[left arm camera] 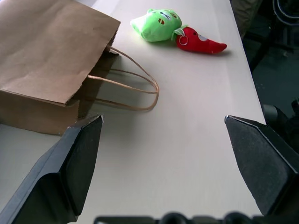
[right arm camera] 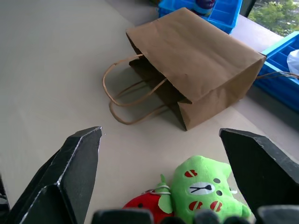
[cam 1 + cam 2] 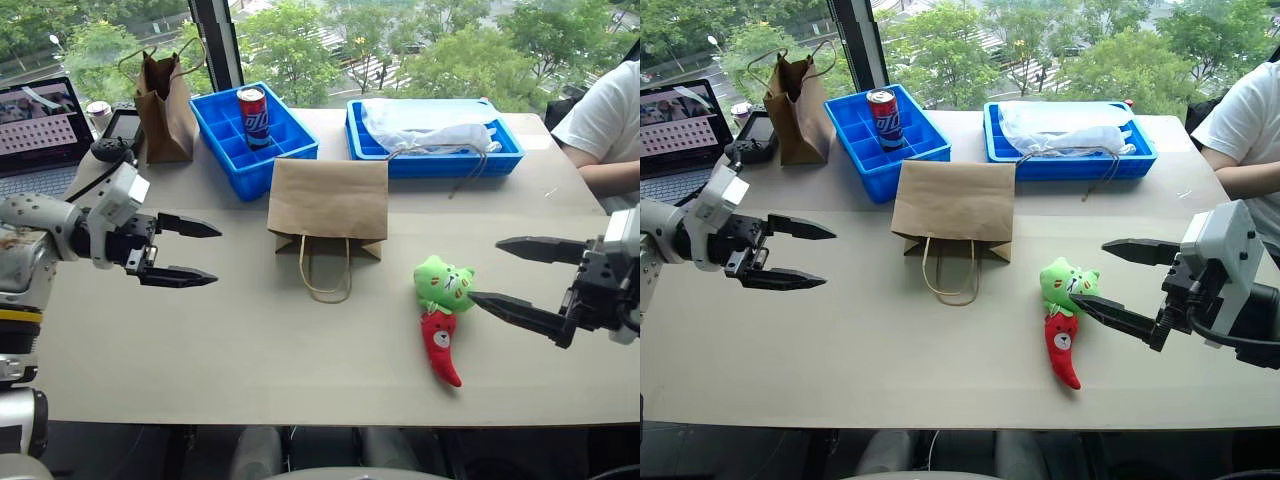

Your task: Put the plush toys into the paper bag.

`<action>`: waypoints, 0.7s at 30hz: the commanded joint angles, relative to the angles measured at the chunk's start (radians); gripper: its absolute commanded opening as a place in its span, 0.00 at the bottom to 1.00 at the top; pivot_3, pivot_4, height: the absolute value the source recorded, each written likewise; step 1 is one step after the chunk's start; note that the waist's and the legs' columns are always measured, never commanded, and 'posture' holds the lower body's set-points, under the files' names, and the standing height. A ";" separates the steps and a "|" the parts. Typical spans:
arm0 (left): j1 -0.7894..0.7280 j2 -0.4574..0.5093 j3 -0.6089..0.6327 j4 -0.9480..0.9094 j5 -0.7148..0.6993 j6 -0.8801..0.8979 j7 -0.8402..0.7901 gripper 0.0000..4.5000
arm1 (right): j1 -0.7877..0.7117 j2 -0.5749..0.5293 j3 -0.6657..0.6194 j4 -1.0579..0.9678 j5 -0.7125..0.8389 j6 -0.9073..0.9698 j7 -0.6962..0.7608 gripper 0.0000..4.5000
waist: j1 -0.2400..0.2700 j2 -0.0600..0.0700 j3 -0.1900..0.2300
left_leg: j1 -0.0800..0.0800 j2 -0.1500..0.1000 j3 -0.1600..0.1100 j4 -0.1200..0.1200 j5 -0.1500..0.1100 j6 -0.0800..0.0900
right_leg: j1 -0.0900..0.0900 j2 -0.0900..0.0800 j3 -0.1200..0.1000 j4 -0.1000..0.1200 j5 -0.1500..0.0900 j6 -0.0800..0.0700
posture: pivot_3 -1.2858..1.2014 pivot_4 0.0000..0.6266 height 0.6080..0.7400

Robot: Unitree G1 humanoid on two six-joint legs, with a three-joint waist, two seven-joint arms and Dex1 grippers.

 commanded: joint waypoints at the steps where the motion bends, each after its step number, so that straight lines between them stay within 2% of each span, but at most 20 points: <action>1: -0.095 -0.028 -0.069 0.013 0.017 -0.097 -0.007 1.00 | -0.046 -0.027 0.027 -0.064 0.117 0.068 -0.076 0.99 | 0.008 0.000 0.000 | -0.002 0.000 -0.001 0.001 0.000 0.000 | -0.001 0.000 -0.001 0.000 0.000 0.000 | 0.52 0.24 0.88; 3: -0.151 -0.063 -0.161 0.044 0.102 -0.279 -0.007 1.00 | -0.063 -0.040 0.076 -0.122 0.197 0.088 -0.117 0.99 | 0.013 0.000 0.000 | -0.004 -0.001 -0.001 0.004 -0.001 0.002 | -0.001 0.000 -0.001 0.000 0.000 0.001 | 0.52 0.24 0.88; 7: -0.278 -0.187 -0.299 0.148 0.191 -0.583 -0.007 1.00 | -0.110 -0.057 0.209 -0.204 0.222 0.095 -0.210 0.99 | 0.020 0.000 0.000 | -0.008 -0.001 -0.004 0.008 -0.002 0.003 | 0.000 0.000 -0.002 0.000 0.000 0.001 | 0.52 0.24 0.88; 9: -0.361 -0.274 -0.344 0.317 0.350 -0.866 -0.007 1.00 | -0.121 -0.049 0.244 -0.223 0.231 0.097 -0.269 0.99 | 0.021 0.000 0.000 | -0.010 -0.002 -0.006 0.010 -0.001 0.003 | 0.000 0.000 -0.003 -0.001 0.000 0.002 | 0.52 0.24 0.88; 10: -0.386 -0.298 -0.365 0.374 0.364 -0.934 -0.007 1.00 | -0.124 -0.048 0.252 -0.229 0.234 0.099 -0.291 0.99 | 0.020 0.000 0.000 | -0.010 -0.003 -0.006 0.010 -0.001 0.004 | 0.000 0.000 -0.002 -0.001 0.000 0.002 | 0.52 0.24 0.88; 12: -0.427 -0.355 -0.379 0.481 0.363 -1.044 -0.007 1.00 | -0.110 -0.046 0.246 -0.241 0.248 0.103 -0.327 0.99 | 0.014 0.000 0.000 | -0.011 -0.004 -0.006 0.010 -0.001 0.004 | -0.001 0.000 -0.001 -0.001 0.001 0.002 | 0.52 0.24 0.88; 16: -0.495 -0.462 -0.380 0.705 0.422 -1.375 -0.007 1.00 | -0.028 -0.041 0.174 -0.266 0.267 0.127 -0.395 0.99 | 0.011 0.000 0.000 | -0.011 -0.003 -0.007 0.010 -0.002 0.006 | -0.001 0.000 -0.002 -0.001 0.001 0.003 | 0.52 0.24 0.88; 21: -0.551 -0.532 -0.361 0.873 0.530 -1.593 0.048 1.00 | 0.030 -0.038 0.130 -0.293 0.305 0.127 -0.449 0.99 | 0.011 0.000 0.000 | -0.012 -0.003 -0.008 0.010 -0.002 0.006 | -0.002 0.001 -0.002 -0.001 0.001 0.003 | 0.52 0.24 0.88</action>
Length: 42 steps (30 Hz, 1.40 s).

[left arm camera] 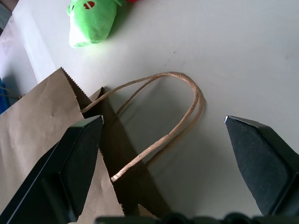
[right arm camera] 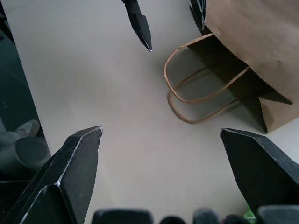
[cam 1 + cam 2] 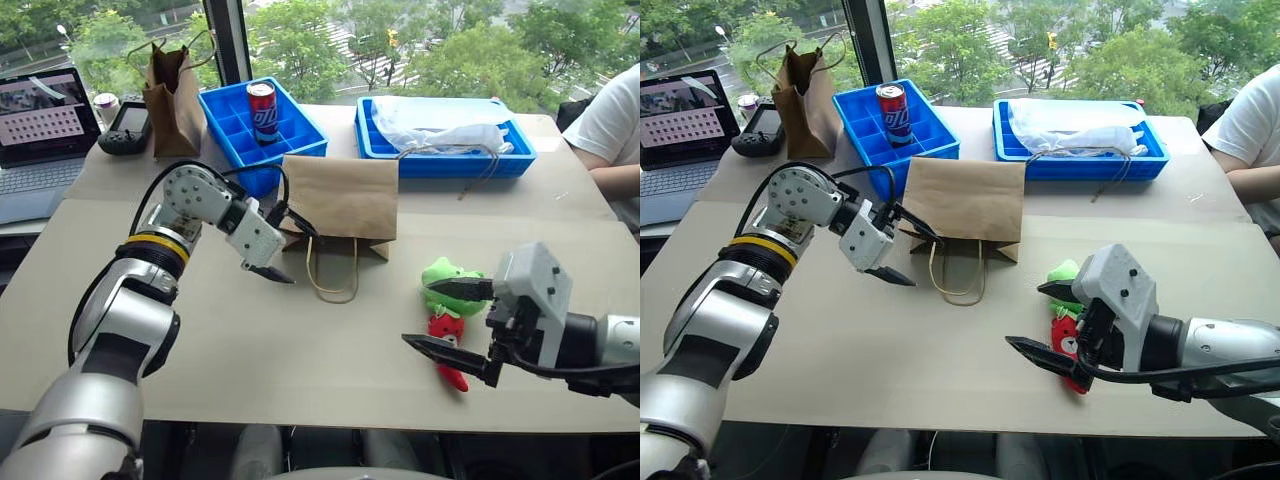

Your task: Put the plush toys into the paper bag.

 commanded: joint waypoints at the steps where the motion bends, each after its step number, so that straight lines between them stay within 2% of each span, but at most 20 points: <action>1: -0.060 -0.027 0.016 0.086 0.093 -0.173 0.062 1.00 | 0.027 0.003 -0.054 -0.038 0.047 -0.005 -0.041 0.99 | 0.002 0.000 0.000 | 0.000 0.000 0.000 0.000 0.000 0.000 | 0.000 0.000 0.000 0.000 0.000 0.000 | 0.52 0.24 0.88; 6: -0.102 -0.044 0.004 0.161 0.333 -0.285 0.319 1.00 | 0.062 -0.005 -0.067 -0.058 0.083 -0.012 -0.081 0.99 | 0.002 0.000 0.000 | 0.000 0.000 -0.001 0.000 0.000 0.000 | 0.001 0.000 0.000 0.000 0.000 0.001 | 0.52 0.24 0.88; 10: -0.128 -0.003 -0.098 0.141 0.722 -0.251 0.734 0.78 | 0.063 -0.018 -0.066 -0.051 0.073 -0.011 -0.097 1.00 | 0.002 0.000 0.000 | 0.000 -0.001 -0.002 0.000 0.000 0.000 | 0.001 0.000 0.000 0.000 0.001 0.002 | 0.52 0.24 0.88; 13: -0.152 -0.007 -0.137 0.151 0.836 -0.222 0.945 0.53 | 0.052 -0.028 -0.059 -0.040 0.060 -0.010 -0.095 1.00 | 0.001 0.000 0.000 | 0.000 0.000 -0.002 0.000 0.000 0.000 | 0.001 0.000 0.001 0.001 0.001 0.002 | 0.52 0.24 0.88; 14: -0.160 -0.005 -0.140 0.156 0.850 -0.228 0.985 0.48 | 0.050 -0.030 -0.055 -0.037 0.054 -0.010 -0.093 1.00 | 0.002 -0.001 0.000 | 0.000 0.000 -0.002 0.000 0.000 0.000 | 0.001 0.000 0.001 0.001 0.001 0.002 | 0.52 0.24 0.88; 16: -0.166 -0.013 -0.115 0.191 0.801 -0.233 0.988 0.32 | 0.055 -0.031 -0.050 -0.035 0.048 -0.009 -0.090 1.00 | 0.002 -0.001 0.000 | 0.000 0.000 -0.002 0.000 0.000 0.000 | 0.001 0.000 0.000 0.001 0.001 0.002 | 0.52 0.24 0.88; 18: -0.168 -0.026 -0.073 0.234 0.703 -0.228 0.903 0.15 | 0.068 -0.030 -0.027 -0.036 0.025 -0.002 -0.081 1.00 | 0.002 0.000 0.000 | 0.000 0.001 -0.002 0.000 0.000 0.000 | 0.001 0.000 0.000 0.001 0.001 0.002 | 0.52 0.24 0.88; 19: -0.161 -0.045 -0.029 0.251 0.604 -0.199 0.785 0.06 | 0.074 -0.028 -0.008 -0.038 0.007 -0.001 -0.075 1.00 | 0.001 0.000 0.000 | 0.000 0.001 -0.002 0.000 0.000 0.000 | 0.001 0.000 0.000 0.001 0.001 0.002 | 0.52 0.24 0.88; 20: -0.150 -0.065 0.015 0.251 0.492 -0.159 0.634 0.02 | 0.080 -0.025 0.013 -0.038 -0.013 0.000 -0.070 1.00 | 0.002 0.000 0.000 | 0.000 0.001 -0.002 0.000 0.000 0.000 | 0.001 0.000 0.000 0.001 0.001 0.002 | 0.52 0.24 0.88; 22: -0.123 -0.086 0.064 0.212 0.324 -0.105 0.416 0.02 | 0.088 -0.021 0.044 -0.042 -0.045 -0.003 -0.059 1.00 | 0.002 0.000 0.000 | 0.000 0.001 -0.002 0.000 0.001 0.000 | 0.001 -0.001 -0.002 0.001 0.001 0.002 | 0.52 0.24 0.88; 24: -0.077 -0.083 0.087 0.102 0.193 -0.038 0.283 0.02 | 0.101 -0.014 0.077 -0.049 -0.079 -0.005 -0.048 1.00 | -0.001 0.000 0.000 | 0.000 0.001 -0.001 0.001 0.001 -0.001 | 0.001 -0.001 -0.002 0.001 0.001 0.001 | 0.52 0.24 0.88; 29: 0.102 -0.005 0.091 -0.295 -0.014 0.246 0.088 0.02 | 0.148 0.006 0.120 -0.050 -0.174 -0.010 -0.011 1.00 | -0.017 0.001 -0.001 | 0.000 0.001 -0.002 0.001 0.001 0.000 | 0.001 0.001 0.000 0.002 0.001 0.001 | 0.52 0.24 0.88; 35: 0.292 0.116 0.108 -0.785 -0.135 0.704 0.081 0.02 | 0.173 0.059 0.174 -0.047 -0.252 -0.026 0.006 1.00 | -0.022 0.001 -0.001 | 0.001 0.002 -0.003 0.002 0.002 -0.001 | 0.002 0.002 0.001 0.003 0.001 0.001 | 0.52 0.24 0.88; 38: 0.337 0.130 0.132 -0.919 -0.161 0.832 0.128 0.02 | 0.160 0.107 0.274 -0.043 -0.311 -0.032 -0.004 1.00 | -0.019 0.002 -0.002 | 0.003 0.002 -0.004 0.003 0.003 -0.002 | 0.004 0.001 0.001 0.004 0.000 0.002 | 0.52 0.24 0.88; 40: 0.361 0.119 0.142 -0.974 -0.153 0.897 0.177 0.02 | 0.118 0.183 0.369 -0.023 -0.351 -0.039 -0.044 1.00 | -0.015 0.003 -0.002 | 0.004 0.001 -0.005 0.004 0.004 -0.001 | 0.007 0.002 0.001 0.003 0.000 0.002 | 0.52 0.24 0.88; 42: 0.381 0.108 0.142 -1.025 -0.151 0.963 0.215 0.00 | 0.055 0.276 0.461 0.005 -0.390 -0.040 -0.098 0.88 | -0.014 0.003 -0.002 | 0.007 0.001 -0.005 0.004 0.004 -0.001 | 0.011 0.004 0.001 0.003 0.000 0.002 | 0.52 0.24 0.88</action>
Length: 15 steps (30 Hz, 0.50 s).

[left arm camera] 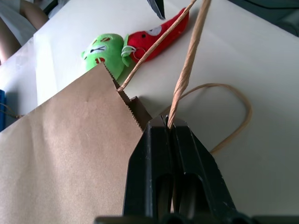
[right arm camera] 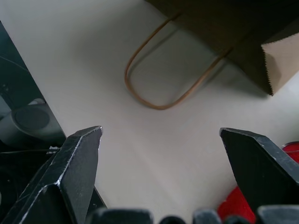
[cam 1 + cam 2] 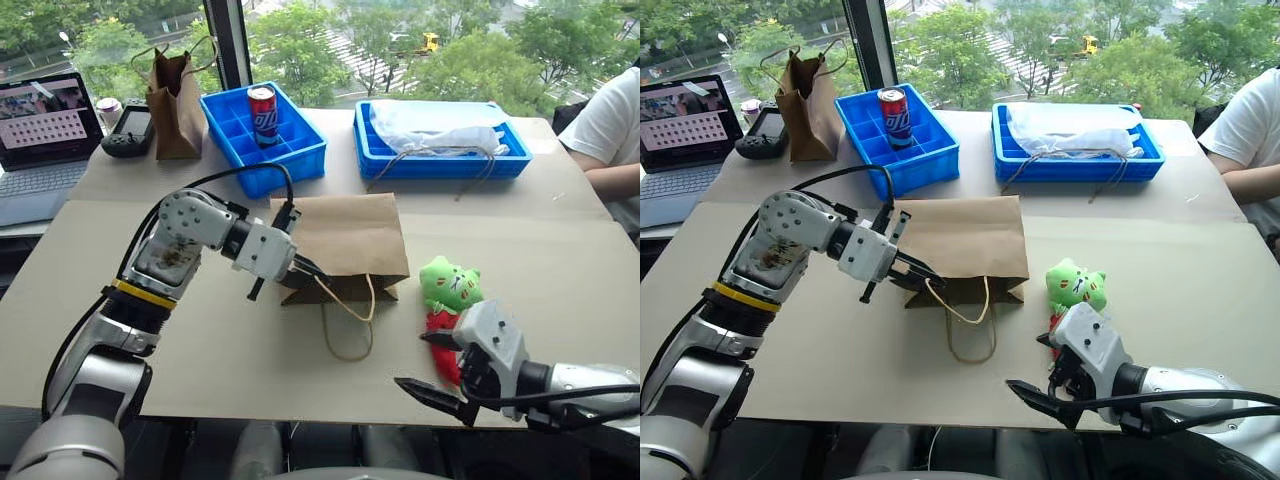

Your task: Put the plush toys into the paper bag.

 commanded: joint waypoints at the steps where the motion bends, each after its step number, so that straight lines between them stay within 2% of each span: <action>1: 0.029 -0.019 0.024 -0.123 -0.014 0.130 0.081 0.00 | -0.105 0.152 0.154 0.043 -0.076 -0.025 -0.101 0.85 | -0.001 0.000 0.000 | 0.002 0.000 0.000 0.000 0.000 0.000 | 0.002 0.000 0.000 0.000 0.000 0.000 | 0.52 0.24 0.88; 8: 0.063 -0.032 0.025 -0.207 -0.014 0.252 0.119 0.00 | -0.230 0.410 0.297 0.200 -0.259 -0.065 -0.229 0.33 | -0.006 0.001 0.000 | 0.005 0.000 0.001 0.000 0.000 0.000 | 0.003 0.002 0.002 0.001 0.000 -0.001 | 0.52 0.24 0.88; 10: 0.059 -0.041 0.024 -0.208 -0.012 0.258 0.122 0.00 | -0.253 0.464 0.323 0.284 -0.329 -0.117 -0.225 0.14 | -0.006 0.001 0.000 | 0.004 0.000 0.001 0.000 0.000 0.000 | 0.003 0.003 0.002 0.001 0.000 -0.001 | 0.52 0.24 0.88; 12: 0.056 -0.049 0.022 -0.212 -0.013 0.266 0.125 0.00 | -0.283 0.525 0.344 0.371 -0.381 -0.182 -0.202 0.02 | -0.006 0.002 0.000 | 0.004 0.000 0.001 0.000 0.000 0.000 | 0.003 0.003 0.002 0.000 0.000 -0.001 | 0.52 0.24 0.88; 15: 0.049 -0.065 0.021 -0.212 -0.012 0.279 0.135 0.00 | -0.323 0.598 0.376 0.448 -0.430 -0.243 -0.173 0.00 | -0.006 0.002 0.000 | 0.004 0.000 0.001 0.000 0.000 0.000 | 0.002 0.003 0.002 0.000 0.000 -0.001 | 0.52 0.24 0.88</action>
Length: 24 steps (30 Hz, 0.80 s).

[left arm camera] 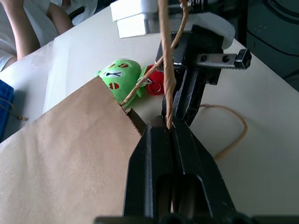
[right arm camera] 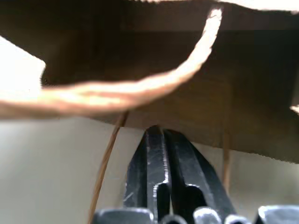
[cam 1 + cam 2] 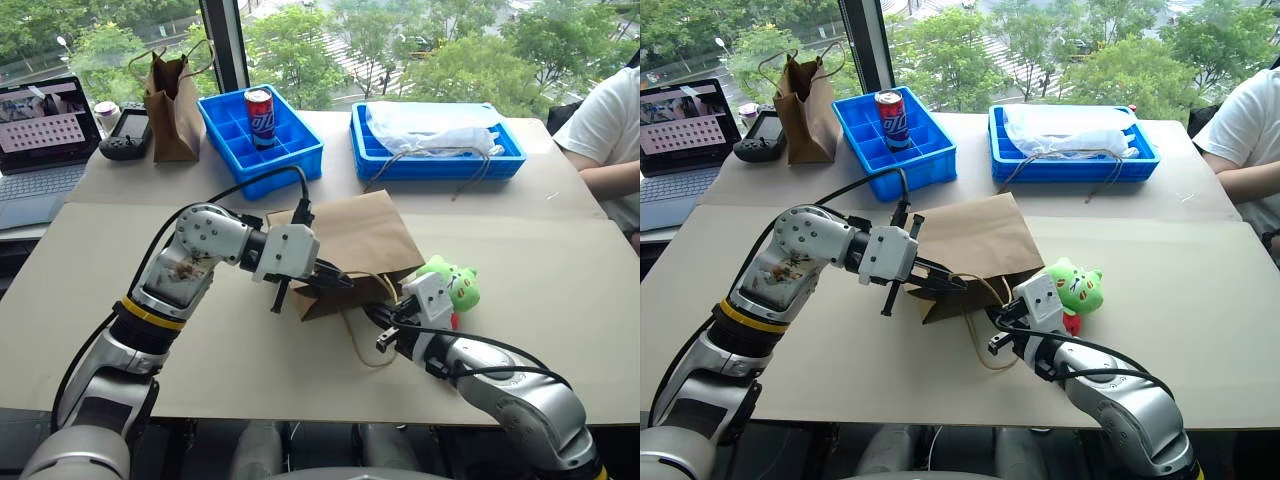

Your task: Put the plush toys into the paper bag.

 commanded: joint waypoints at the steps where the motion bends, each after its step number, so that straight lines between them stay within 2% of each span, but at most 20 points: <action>1: -0.026 -0.031 0.014 -0.034 -0.010 0.022 0.030 0.00 | -0.060 0.082 0.040 0.081 -0.071 -0.112 0.040 0.00 | 0.000 0.000 0.000 | 0.000 0.000 0.000 0.000 0.000 0.000 | 0.000 0.000 0.000 0.000 0.000 0.000 | 0.52 0.24 0.88; 4: -0.031 -0.055 0.014 -0.041 -0.013 0.052 0.049 0.00 | -0.088 0.125 0.053 0.166 -0.147 -0.179 0.047 0.00 | -0.001 0.000 0.000 | 0.000 0.000 0.000 0.000 0.000 0.000 | -0.001 0.001 0.000 0.000 0.000 0.000 | 0.52 0.24 0.88; 9: -0.015 -0.046 0.024 -0.073 -0.013 0.088 0.059 0.00 | -0.071 0.141 -0.011 0.217 -0.211 -0.256 0.053 0.00 | 0.002 0.000 0.000 | -0.001 0.000 0.000 0.000 0.000 0.000 | -0.001 0.000 0.000 0.000 0.000 0.000 | 0.52 0.24 0.88; 11: -0.013 -0.040 0.029 -0.075 -0.012 0.091 0.059 0.00 | -0.059 0.148 -0.026 0.221 -0.208 -0.285 0.085 0.00 | 0.002 0.000 0.000 | -0.001 0.000 0.000 0.000 0.000 0.000 | -0.001 0.000 0.000 0.000 0.000 0.000 | 0.52 0.24 0.88; 15: -0.013 -0.035 0.030 -0.083 -0.003 0.094 0.075 0.00 | -0.017 0.236 -0.103 0.190 -0.082 -0.316 0.135 0.00 | -0.003 0.001 0.000 | 0.000 0.001 0.000 -0.001 0.000 0.000 | -0.001 0.002 0.001 0.000 0.000 0.000 | 0.52 0.24 0.88; 19: -0.011 -0.036 0.033 -0.085 -0.002 0.094 0.090 0.00 | 0.016 0.192 -0.015 0.167 -0.161 -0.339 0.220 0.00 | -0.002 0.002 0.000 | 0.000 0.001 0.000 -0.001 0.000 0.000 | -0.001 0.001 0.001 0.000 0.000 -0.001 | 0.52 0.24 0.88; 24: -0.016 -0.059 0.024 -0.087 -0.001 0.096 0.120 0.00 | -0.092 0.211 0.071 0.260 -0.285 -0.392 0.232 0.00 | -0.006 0.002 0.000 | 0.001 0.001 0.000 -0.001 0.000 0.000 | -0.001 0.002 0.002 0.001 0.000 -0.001 | 0.52 0.24 0.88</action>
